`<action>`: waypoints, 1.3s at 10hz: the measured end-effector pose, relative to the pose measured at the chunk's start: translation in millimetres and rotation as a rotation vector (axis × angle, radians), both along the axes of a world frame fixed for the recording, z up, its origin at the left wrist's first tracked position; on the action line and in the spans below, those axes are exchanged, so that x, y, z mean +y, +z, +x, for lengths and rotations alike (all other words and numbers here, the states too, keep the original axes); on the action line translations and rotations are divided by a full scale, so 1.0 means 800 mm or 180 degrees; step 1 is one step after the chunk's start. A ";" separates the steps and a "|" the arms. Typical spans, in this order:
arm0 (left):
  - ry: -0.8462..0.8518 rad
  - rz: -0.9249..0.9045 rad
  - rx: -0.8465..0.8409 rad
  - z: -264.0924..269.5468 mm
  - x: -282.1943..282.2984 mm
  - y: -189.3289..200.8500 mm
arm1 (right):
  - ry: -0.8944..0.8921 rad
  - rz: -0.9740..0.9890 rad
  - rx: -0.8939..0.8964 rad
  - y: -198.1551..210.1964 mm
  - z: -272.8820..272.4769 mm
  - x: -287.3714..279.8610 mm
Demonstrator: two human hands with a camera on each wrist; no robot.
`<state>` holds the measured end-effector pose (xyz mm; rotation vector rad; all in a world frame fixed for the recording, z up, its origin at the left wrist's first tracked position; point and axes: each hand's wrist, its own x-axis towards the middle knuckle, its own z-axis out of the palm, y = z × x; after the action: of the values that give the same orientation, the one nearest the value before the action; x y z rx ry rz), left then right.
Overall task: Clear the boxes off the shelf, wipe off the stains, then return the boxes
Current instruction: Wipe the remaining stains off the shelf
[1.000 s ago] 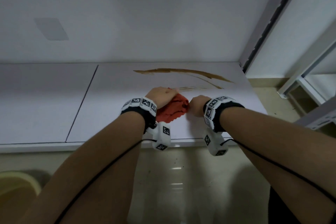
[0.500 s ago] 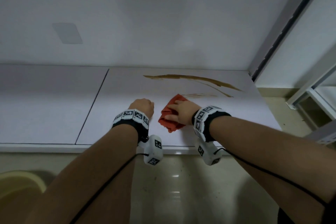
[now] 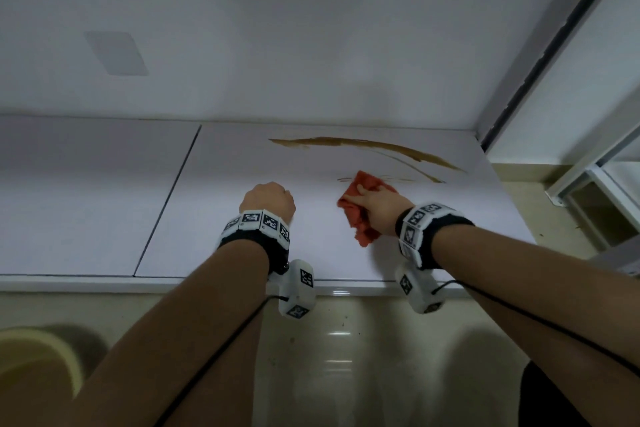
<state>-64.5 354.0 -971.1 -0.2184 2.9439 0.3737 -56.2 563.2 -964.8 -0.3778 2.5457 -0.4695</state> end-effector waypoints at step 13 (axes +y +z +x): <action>0.0330 0.0057 -0.0062 0.003 0.024 0.020 | 0.0015 0.1073 0.0435 -0.007 -0.053 -0.006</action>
<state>-61.9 372.9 -954.8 -0.3712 2.9163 0.4094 -98.3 558.7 -970.1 -0.2983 2.6908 -0.0080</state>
